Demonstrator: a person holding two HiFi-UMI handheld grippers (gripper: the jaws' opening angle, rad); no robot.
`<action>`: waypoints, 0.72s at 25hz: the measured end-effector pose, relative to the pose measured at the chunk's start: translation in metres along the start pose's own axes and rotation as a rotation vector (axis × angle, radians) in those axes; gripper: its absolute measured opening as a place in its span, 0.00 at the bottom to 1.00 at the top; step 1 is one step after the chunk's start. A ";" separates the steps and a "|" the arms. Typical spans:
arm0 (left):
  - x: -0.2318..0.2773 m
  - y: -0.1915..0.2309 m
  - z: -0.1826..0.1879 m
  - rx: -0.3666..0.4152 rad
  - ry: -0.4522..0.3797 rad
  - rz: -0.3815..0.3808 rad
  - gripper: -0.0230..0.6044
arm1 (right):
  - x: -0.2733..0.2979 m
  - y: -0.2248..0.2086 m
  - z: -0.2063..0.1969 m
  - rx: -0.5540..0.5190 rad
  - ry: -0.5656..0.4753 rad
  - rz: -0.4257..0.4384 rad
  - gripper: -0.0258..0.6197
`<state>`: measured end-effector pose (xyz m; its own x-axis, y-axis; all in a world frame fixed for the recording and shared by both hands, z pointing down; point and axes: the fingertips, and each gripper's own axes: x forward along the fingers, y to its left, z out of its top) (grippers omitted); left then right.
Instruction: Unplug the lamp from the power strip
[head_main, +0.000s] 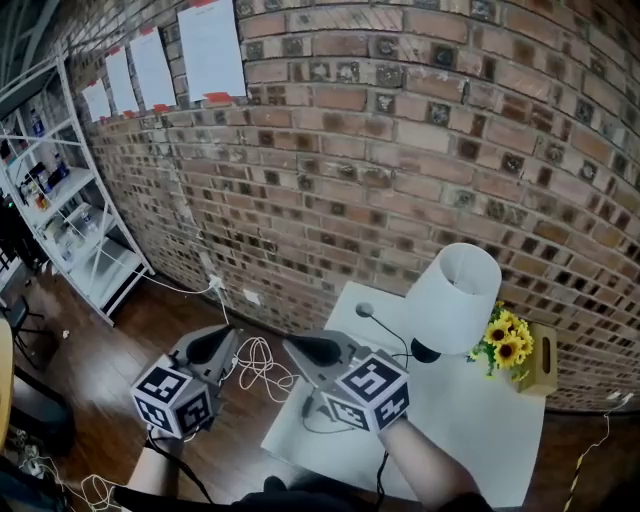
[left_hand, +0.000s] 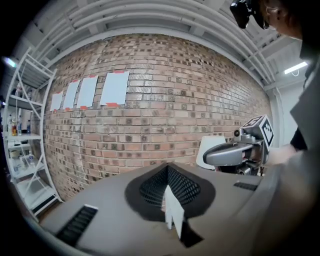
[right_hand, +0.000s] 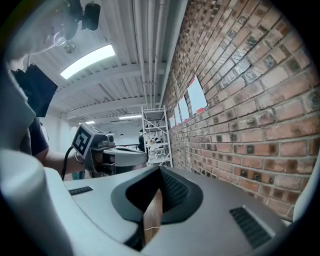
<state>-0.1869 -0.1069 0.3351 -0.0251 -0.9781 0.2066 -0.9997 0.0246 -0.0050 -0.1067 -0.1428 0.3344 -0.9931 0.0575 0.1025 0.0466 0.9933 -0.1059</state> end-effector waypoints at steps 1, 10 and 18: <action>-0.004 0.002 0.000 0.018 -0.002 0.001 0.05 | 0.003 0.003 0.003 -0.001 -0.004 0.001 0.01; -0.067 0.042 -0.008 0.028 -0.019 0.009 0.05 | 0.042 0.050 0.015 0.006 -0.033 -0.031 0.01; -0.132 0.087 -0.016 -0.035 -0.059 0.053 0.05 | 0.089 0.116 0.019 0.008 -0.024 0.016 0.01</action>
<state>-0.2703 0.0277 0.3231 -0.0794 -0.9857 0.1488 -0.9963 0.0833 0.0201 -0.1915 -0.0249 0.3121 -0.9945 0.0712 0.0767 0.0621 0.9914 -0.1152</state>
